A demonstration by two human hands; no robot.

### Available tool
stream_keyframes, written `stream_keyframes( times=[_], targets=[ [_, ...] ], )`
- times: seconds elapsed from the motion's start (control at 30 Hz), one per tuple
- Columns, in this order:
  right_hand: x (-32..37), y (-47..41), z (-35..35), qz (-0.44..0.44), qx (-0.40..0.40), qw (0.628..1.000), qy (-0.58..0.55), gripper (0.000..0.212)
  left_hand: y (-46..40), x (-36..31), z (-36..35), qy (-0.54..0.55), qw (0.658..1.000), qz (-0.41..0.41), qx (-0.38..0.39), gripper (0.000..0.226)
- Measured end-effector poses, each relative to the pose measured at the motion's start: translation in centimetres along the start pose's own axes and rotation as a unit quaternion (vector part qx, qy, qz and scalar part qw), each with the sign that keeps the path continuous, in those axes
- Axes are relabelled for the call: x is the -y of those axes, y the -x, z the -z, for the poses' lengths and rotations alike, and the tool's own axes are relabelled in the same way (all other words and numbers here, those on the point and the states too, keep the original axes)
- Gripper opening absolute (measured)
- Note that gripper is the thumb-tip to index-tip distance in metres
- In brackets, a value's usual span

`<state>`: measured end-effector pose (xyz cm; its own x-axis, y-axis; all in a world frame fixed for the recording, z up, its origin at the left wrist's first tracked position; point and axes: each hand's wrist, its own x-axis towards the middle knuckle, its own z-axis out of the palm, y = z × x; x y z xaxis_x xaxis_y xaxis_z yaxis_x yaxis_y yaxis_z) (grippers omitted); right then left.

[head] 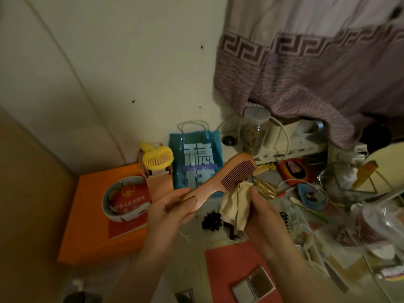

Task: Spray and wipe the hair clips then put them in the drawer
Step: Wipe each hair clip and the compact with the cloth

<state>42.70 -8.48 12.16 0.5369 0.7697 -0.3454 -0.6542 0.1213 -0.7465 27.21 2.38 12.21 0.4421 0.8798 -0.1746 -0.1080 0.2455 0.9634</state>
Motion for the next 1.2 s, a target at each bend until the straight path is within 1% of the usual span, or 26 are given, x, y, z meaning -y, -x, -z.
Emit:
stream_keyframes(
  times=[0.07,0.13,0.27,0.33,0.43,0.57,0.63,0.7,0.77,0.87,0.97,1.1,1.2],
  targets=[
    [0.7,0.2,-1.4,0.006,0.02,0.999,-0.034,0.032,0.3,-1.1,-0.1,-0.003,1.0,-0.02,-0.007,0.031],
    [1.3,0.4,-2.4,-0.003,0.034,0.998,-0.061,0.034,0.7,-2.0,0.0,-0.007,0.999,-0.039,-0.017,0.035],
    [2.2,0.6,-4.1,-0.054,0.04,0.99,-0.123,0.041,1.2,-3.6,0.2,0.001,0.997,-0.071,-0.039,0.036],
    [2.6,0.7,-4.9,-0.064,0.058,0.987,-0.136,0.042,1.5,-4.2,0.2,0.003,0.996,-0.079,-0.045,0.036],
    [3.0,1.1,-6.0,-0.059,0.103,0.983,-0.142,0.034,1.8,-5.0,0.3,-0.007,0.995,-0.093,-0.043,0.039],
    [3.1,1.5,-7.1,-0.029,0.12,0.985,-0.123,0.023,2.2,-5.8,0.3,-0.014,0.993,-0.108,-0.041,0.03],
    [3.0,1.5,-7.5,-0.011,0.116,0.989,-0.096,0.019,2.4,-5.8,0.2,-0.019,0.993,-0.11,-0.036,0.026],
    [3.2,1.8,-7.8,0.012,0.099,0.993,-0.068,0.014,2.6,-6.0,0.2,-0.022,0.993,-0.113,-0.03,0.028],
    [3.3,1.9,-8.0,0.027,0.074,0.996,-0.049,0.013,2.7,-6.2,0.2,-0.026,0.993,-0.112,-0.025,0.029],
    [3.9,2.2,-8.4,0.041,0.042,0.997,-0.043,0.014,2.9,-6.7,0.2,-0.035,0.993,-0.112,-0.013,0.031],
    [4.9,2.4,-8.6,0.043,0.021,0.998,-0.048,0.004,2.9,-7.3,0.5,-0.042,0.994,-0.106,0.001,0.032],
    [6.7,2.0,-8.0,0.065,0.002,0.997,-0.034,0.006,2.5,-7.8,1.5,-0.054,0.995,-0.085,0.021,0.035],
    [7.9,1.6,-7.4,0.085,0.003,0.996,-0.025,0.028,2.3,-8.2,2.2,-0.067,0.994,-0.081,0.029,0.032]
  ],
)
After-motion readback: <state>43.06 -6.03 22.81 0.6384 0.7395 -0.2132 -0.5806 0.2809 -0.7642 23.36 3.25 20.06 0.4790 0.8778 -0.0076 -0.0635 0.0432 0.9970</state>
